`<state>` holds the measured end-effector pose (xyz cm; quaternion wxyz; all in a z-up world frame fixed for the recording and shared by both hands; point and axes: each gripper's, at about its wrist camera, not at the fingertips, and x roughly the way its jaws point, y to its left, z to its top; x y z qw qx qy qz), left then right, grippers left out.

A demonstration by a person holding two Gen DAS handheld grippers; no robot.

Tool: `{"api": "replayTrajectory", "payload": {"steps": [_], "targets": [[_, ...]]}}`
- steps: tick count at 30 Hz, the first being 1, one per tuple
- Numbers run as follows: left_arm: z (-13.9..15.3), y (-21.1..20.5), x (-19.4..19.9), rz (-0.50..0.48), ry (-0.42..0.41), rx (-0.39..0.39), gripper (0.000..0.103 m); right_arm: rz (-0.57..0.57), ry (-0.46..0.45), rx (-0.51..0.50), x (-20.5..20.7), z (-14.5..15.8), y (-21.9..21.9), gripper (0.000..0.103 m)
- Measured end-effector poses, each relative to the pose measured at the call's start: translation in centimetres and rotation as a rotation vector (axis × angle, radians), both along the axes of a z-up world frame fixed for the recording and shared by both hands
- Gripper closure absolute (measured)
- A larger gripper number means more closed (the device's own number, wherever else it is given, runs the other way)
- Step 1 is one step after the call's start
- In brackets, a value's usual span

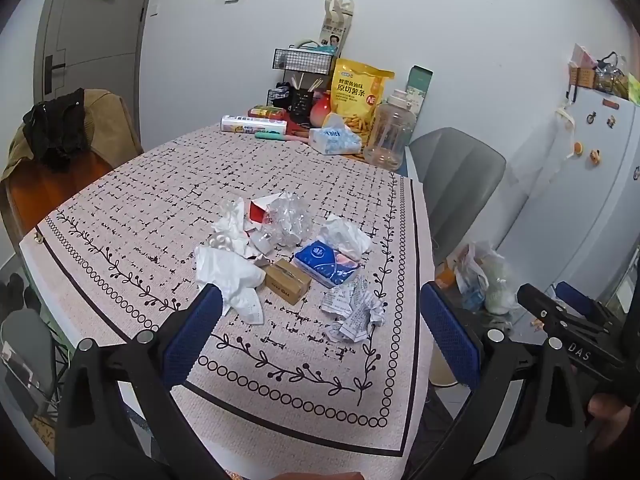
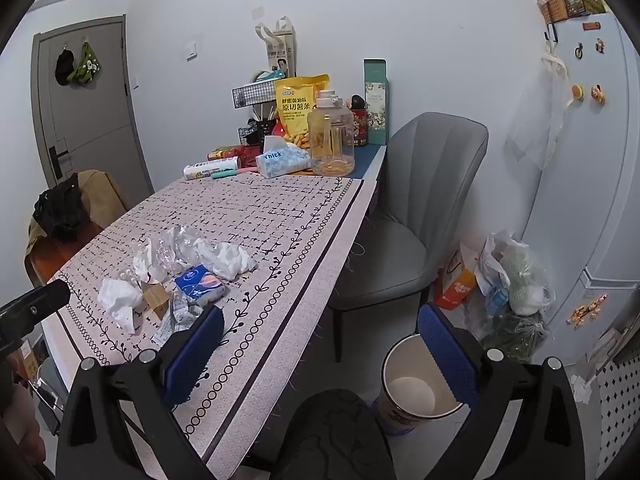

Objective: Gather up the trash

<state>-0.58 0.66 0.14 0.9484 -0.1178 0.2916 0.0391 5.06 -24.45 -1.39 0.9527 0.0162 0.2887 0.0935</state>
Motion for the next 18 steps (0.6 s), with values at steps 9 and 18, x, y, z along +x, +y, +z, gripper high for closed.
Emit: {"api": "replayTrajectory", "payload": {"steps": [9, 18], "targets": [[-0.14, 0.41, -0.35, 0.011, -0.002, -0.009, 0.006, 0.005, 0.004, 0.003, -0.26, 0.03, 0.35, 0.008], [0.20, 0.15, -0.53, 0.011, -0.005, -0.004, 0.006, 0.009, 0.006, 0.016, -0.31, -0.03, 0.09, 0.008]]}}
